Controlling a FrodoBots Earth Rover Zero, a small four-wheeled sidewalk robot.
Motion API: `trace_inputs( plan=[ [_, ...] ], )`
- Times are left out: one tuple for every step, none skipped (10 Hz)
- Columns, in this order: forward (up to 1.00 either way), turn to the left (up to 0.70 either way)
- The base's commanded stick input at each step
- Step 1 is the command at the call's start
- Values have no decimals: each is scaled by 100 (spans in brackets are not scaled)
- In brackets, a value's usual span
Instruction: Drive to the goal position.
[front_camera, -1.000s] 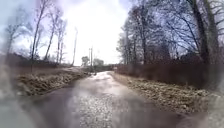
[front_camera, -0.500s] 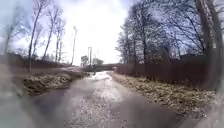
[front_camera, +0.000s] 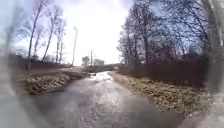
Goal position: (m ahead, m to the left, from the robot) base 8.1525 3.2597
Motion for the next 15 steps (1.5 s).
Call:
trace_inputs(
  plan=[
    [85, 11],
    [85, 12],
    [85, 12],
    [85, 12],
    [85, 12],
    [85, 11],
    [85, 10],
    [85, 10],
    [85, 9],
    [85, 8],
    [85, 7],
    [85, 6],
    [85, 5],
    [85, 4],
    [85, 3]
  ],
)
